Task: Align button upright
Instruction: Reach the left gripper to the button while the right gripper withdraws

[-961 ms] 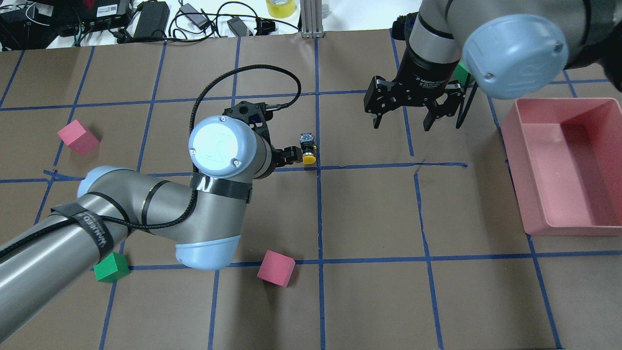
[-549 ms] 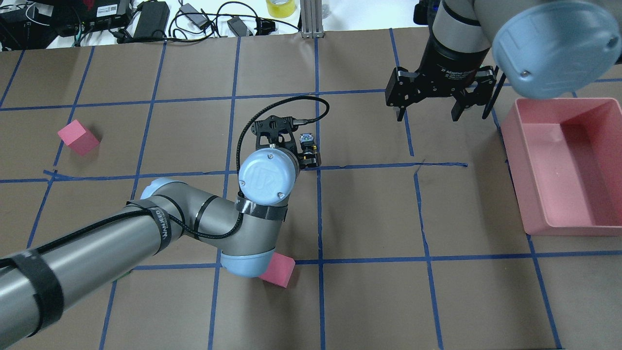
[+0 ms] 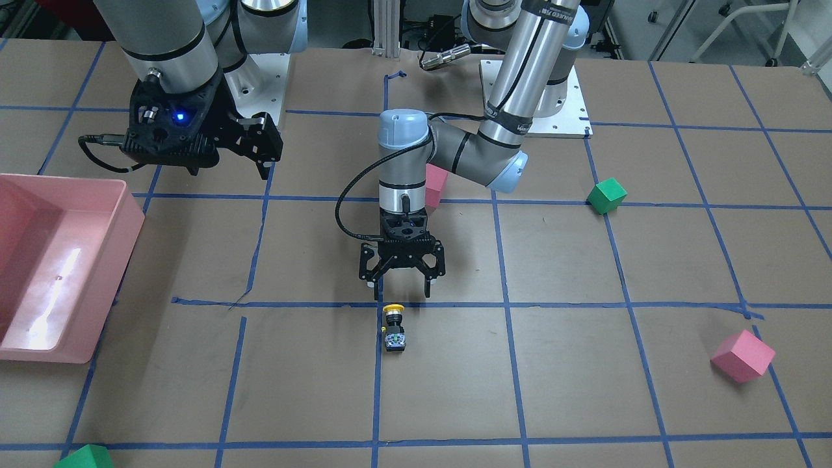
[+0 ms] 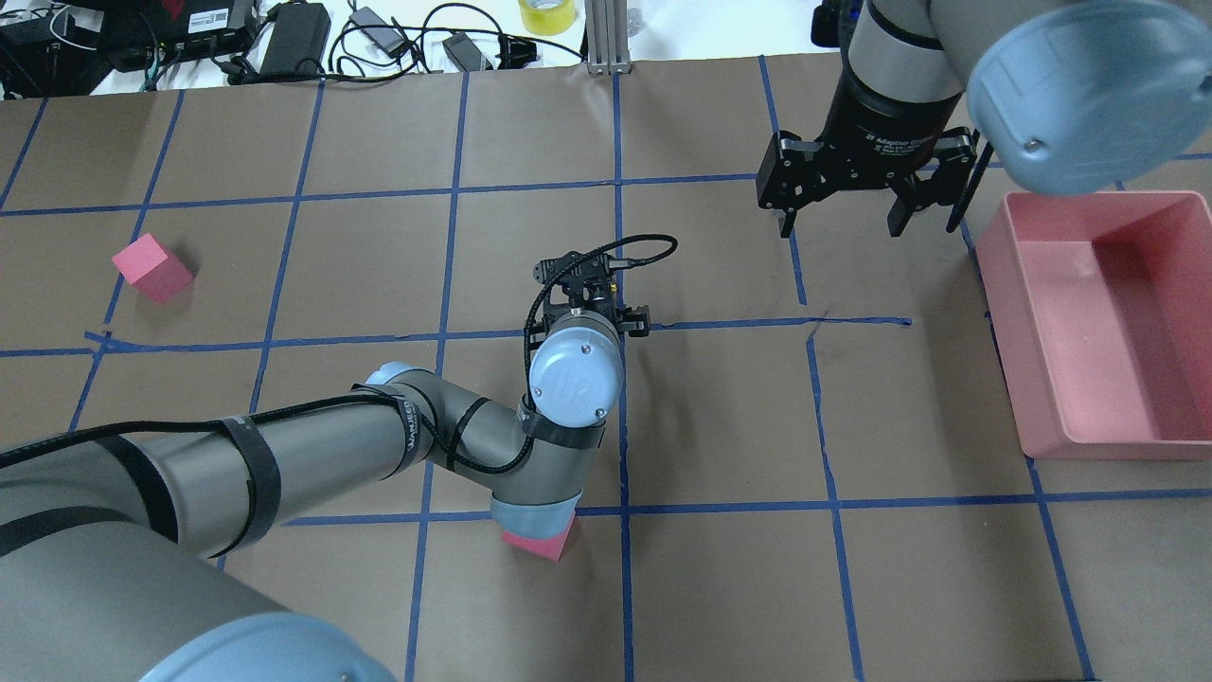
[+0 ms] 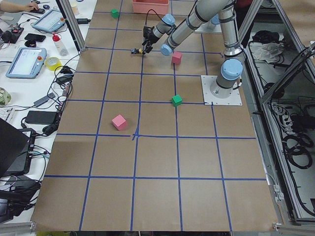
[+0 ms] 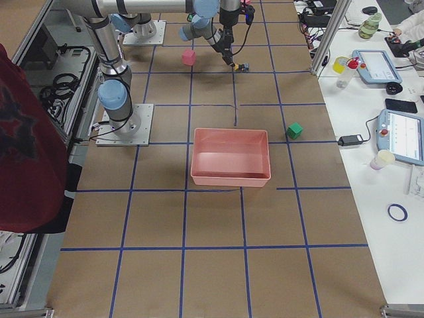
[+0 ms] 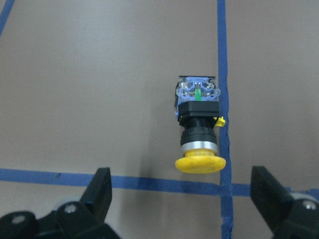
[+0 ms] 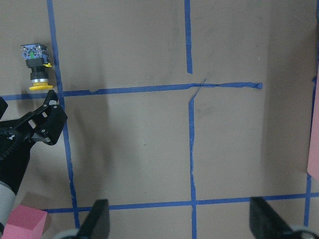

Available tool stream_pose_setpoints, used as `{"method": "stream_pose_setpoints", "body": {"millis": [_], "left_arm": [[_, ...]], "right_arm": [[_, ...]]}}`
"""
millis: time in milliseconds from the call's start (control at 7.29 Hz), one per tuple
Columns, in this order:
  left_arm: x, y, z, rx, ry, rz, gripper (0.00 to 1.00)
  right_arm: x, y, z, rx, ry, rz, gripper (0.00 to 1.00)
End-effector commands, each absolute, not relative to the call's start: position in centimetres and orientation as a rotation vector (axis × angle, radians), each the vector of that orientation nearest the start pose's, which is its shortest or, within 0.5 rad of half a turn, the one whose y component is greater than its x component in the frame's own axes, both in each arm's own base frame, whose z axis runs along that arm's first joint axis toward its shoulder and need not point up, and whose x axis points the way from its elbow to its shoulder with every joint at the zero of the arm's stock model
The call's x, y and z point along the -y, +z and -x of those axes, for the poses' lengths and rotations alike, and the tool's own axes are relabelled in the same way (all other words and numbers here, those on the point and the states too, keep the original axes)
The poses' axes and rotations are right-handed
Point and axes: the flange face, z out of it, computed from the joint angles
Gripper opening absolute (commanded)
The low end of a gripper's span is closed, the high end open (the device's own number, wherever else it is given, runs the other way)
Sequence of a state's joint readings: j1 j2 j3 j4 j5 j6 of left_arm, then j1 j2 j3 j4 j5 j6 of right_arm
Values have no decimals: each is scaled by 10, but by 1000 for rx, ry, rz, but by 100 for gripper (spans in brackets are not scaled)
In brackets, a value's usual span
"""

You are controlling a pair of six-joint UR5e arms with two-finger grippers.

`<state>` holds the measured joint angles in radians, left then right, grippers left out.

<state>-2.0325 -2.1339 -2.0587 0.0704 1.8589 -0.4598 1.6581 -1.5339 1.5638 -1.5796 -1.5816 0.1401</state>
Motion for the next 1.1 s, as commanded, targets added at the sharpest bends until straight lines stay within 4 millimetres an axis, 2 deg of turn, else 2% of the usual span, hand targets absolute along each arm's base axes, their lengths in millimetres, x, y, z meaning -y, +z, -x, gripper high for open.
{"method": "stream_pose_setpoints", "body": {"millis": [0, 275, 686, 961], "left_arm": [[455, 147, 345, -2981, -1040, 132, 100], [458, 146, 348, -2993, -1070, 129, 94], [463, 139, 355, -3015, -1061, 43, 93], [464, 141, 354, -3010, -1067, 47, 53]], "right_arm": [[497, 476, -151, -3200, 25, -75, 100], [498, 478, -148, -3198, 10, -44, 100], [503, 483, -149, -3194, -79, -63, 100], [501, 478, -149, -3196, -45, -45, 100]]}}
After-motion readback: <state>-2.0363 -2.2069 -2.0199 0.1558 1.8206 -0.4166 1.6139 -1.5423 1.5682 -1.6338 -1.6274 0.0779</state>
